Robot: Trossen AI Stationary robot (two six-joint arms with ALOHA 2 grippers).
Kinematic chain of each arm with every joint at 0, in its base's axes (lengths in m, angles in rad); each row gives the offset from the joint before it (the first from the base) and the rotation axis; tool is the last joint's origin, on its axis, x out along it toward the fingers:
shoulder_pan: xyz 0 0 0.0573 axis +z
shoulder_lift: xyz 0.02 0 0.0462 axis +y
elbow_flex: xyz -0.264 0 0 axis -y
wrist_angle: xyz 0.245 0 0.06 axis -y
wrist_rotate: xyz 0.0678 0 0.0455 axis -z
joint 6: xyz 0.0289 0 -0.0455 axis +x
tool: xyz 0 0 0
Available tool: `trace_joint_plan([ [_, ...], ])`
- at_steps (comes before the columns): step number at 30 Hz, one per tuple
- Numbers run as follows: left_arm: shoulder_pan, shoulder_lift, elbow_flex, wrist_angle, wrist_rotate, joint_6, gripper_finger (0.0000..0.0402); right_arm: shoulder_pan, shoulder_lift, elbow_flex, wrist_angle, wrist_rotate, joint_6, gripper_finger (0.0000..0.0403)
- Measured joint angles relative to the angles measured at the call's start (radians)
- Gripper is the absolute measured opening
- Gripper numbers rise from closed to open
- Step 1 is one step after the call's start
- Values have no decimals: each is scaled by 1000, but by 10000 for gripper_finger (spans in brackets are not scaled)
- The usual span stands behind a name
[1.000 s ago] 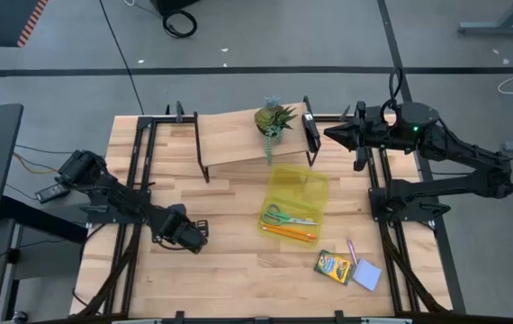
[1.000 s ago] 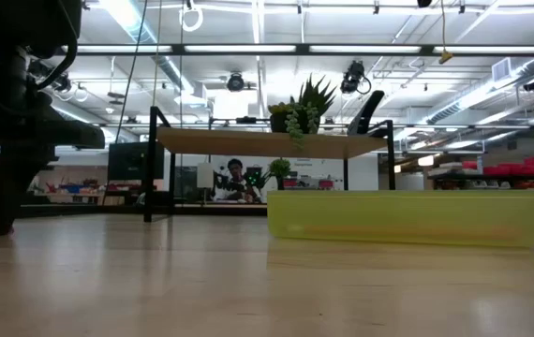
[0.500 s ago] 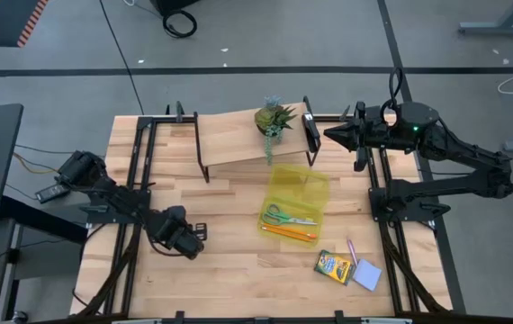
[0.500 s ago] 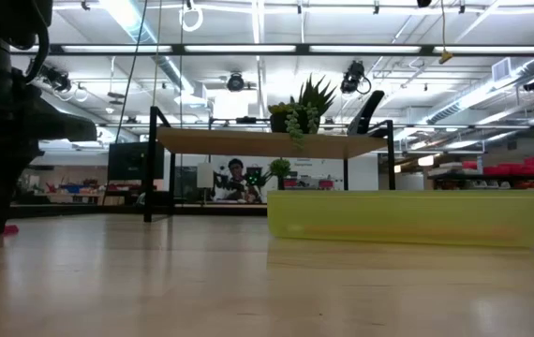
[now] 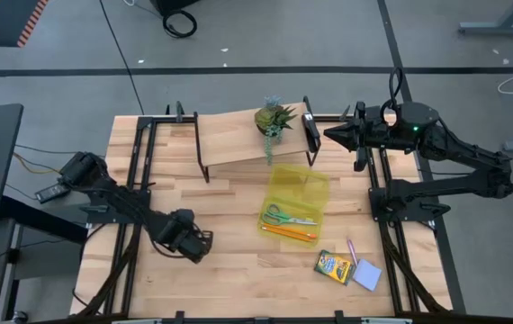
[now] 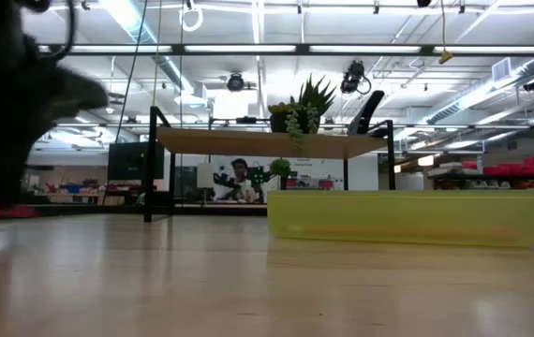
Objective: Pack school essentials
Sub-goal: Put the red eraser into the yellow supply box
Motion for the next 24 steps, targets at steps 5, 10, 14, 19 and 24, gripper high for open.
trace_joint_plan([
  [5, 36, -1, 69, 32, -55, 116, 45, 0, 0, 0, 0, 0, -15, 23],
  [10, 104, 26, 107, 103, -71, 231, 48, 0, 0, 0, 0, -10, -19, 23],
  [14, 158, 43, 136, 156, -88, 301, 48, 0, 0, 0, 0, -57, -14, 23],
  [19, 230, 82, 208, 219, -114, 427, 49, 0, 0, 0, 0, -84, -15, 23],
  [24, 299, 168, 314, 274, -116, 578, 49, 0, 0, 0, 0, -90, -26, 23],
])
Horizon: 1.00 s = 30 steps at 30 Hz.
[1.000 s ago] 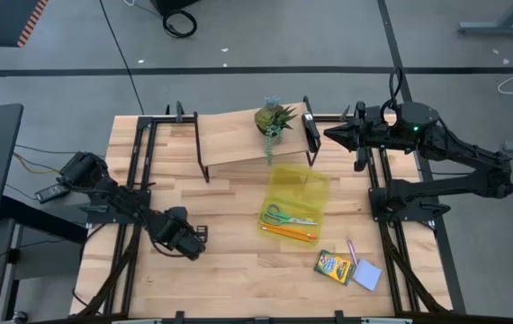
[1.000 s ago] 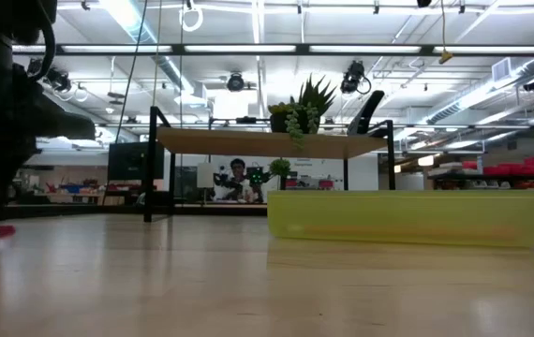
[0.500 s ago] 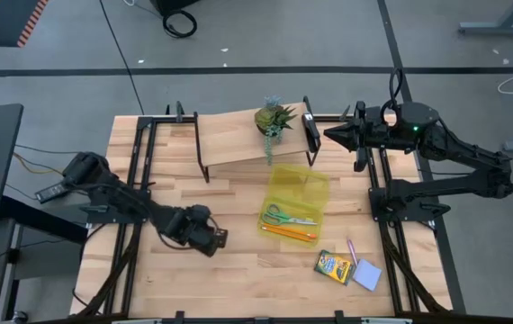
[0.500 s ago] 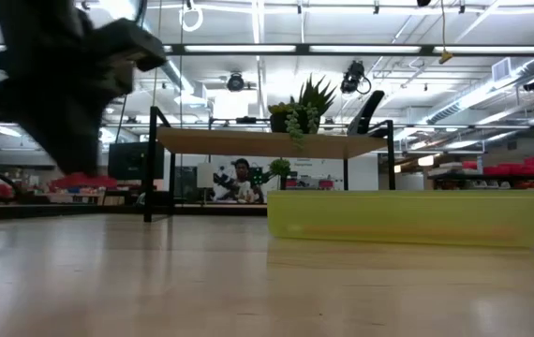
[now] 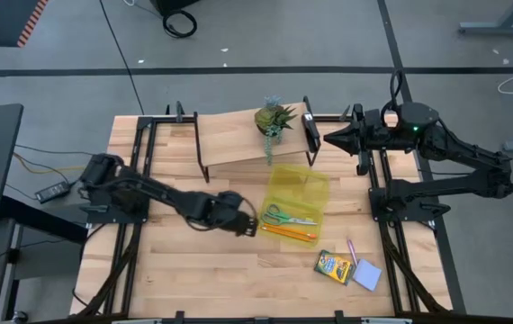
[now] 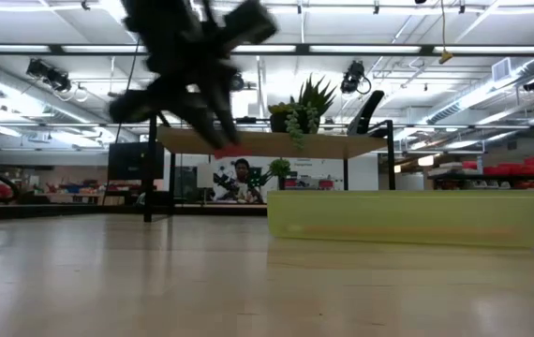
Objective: Pack school essentials
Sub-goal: Put the red eraser into the yellow supply box
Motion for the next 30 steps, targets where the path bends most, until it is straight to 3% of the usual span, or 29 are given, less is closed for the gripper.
trace_joint_plan([
  [5, 60, 116, 129, 65, 11, 137, 50, 0, 0, 0, 1, 0, -13, 23],
  [13, 113, 289, 333, 75, 110, 288, 50, 0, 0, 0, 1, -7, -12, 23],
  [30, 120, 351, 370, 38, 153, 280, 50, 0, -1, 0, 5, -7, -16, 23],
])
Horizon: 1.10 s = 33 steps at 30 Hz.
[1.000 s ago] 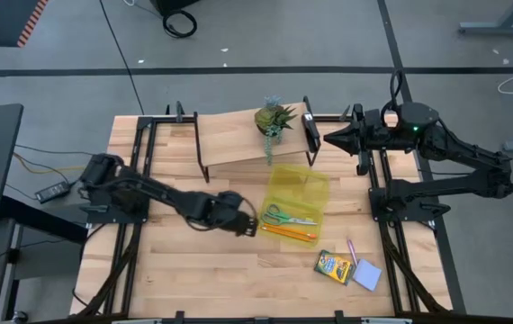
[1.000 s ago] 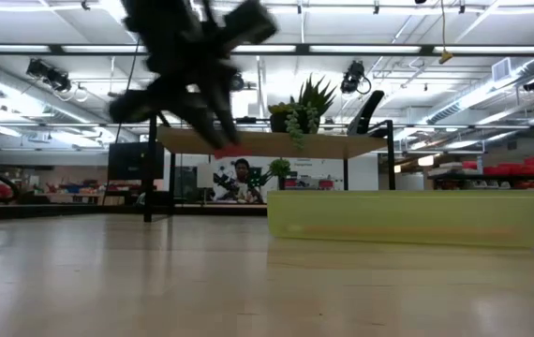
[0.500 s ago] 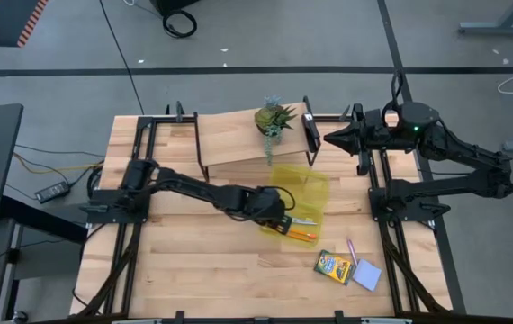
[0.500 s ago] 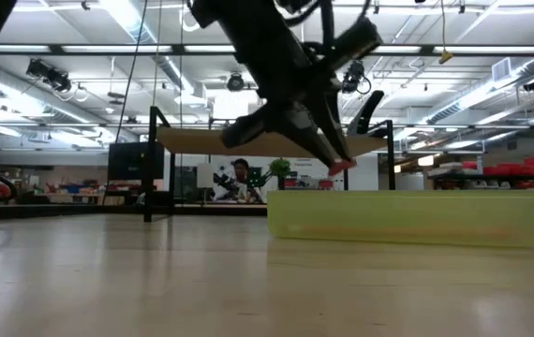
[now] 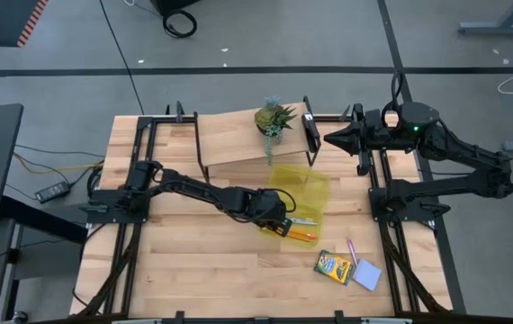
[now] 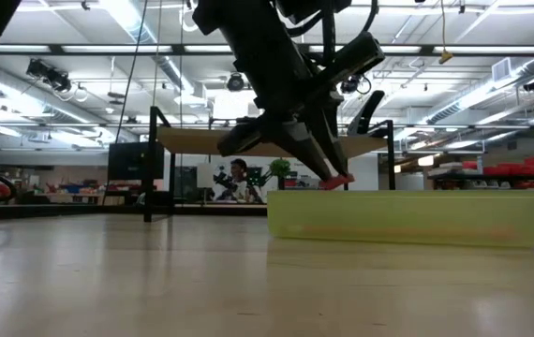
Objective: Pack school essentials
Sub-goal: Put the red eraser into the yellow supply box, then put the yellow crayon box into the yellow supply box
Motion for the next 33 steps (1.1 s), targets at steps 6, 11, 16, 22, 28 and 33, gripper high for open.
trace_joint_plan([
  [6, 0, 0, 0, -37, 0, -9, 50, 0, 0, 0, 0, 0, 0, 23],
  [11, -6, 0, 0, -72, 0, -20, 55, 0, 0, 0, -1, 0, 1, 23],
  [16, -14, 0, 0, -103, -6, -40, 87, 0, 0, 0, -2, -4, 12, 23],
  [22, -16, 0, 0, -104, -8, -40, 147, 0, 0, 0, -14, -13, 24, 23],
  [28, -16, -6, 0, -105, -8, -31, 189, 0, 0, 0, -29, -13, 45, 23],
  [33, -19, -50, -1, -113, -26, 26, 188, 1, 0, 0, -105, -62, 72, 27],
])
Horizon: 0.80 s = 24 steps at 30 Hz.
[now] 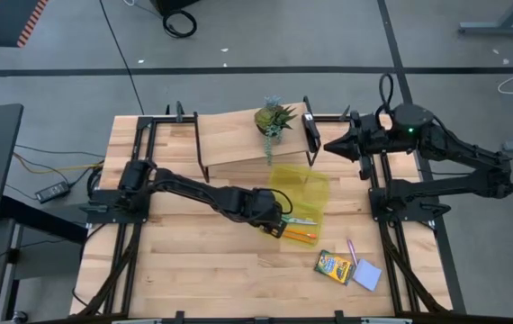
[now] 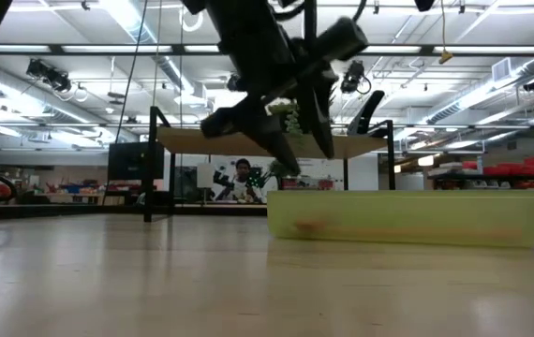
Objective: Pack school essentials
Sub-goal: Put the yellow crayon box into the yellow supply box
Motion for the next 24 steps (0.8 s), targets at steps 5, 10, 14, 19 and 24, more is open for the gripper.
trace_joint_plan([
  [5, -3, -32, 0, -21, -18, 103, 168, 22, 0, 0, -45, -16, 5, 46],
  [10, -8, -63, 0, -69, -17, 194, 153, 62, 0, 0, -58, -25, 22, 79],
  [14, -9, -92, 1, -77, -20, 224, 145, 87, 0, 0, -64, -25, 32, 106],
  [19, -10, -123, 1, -92, -24, 234, 139, 114, 0, 0, -69, -25, 47, 130],
  [24, -9, -175, 1, -78, -29, 234, 139, 138, 0, 0, -87, -25, 59, 142],
])
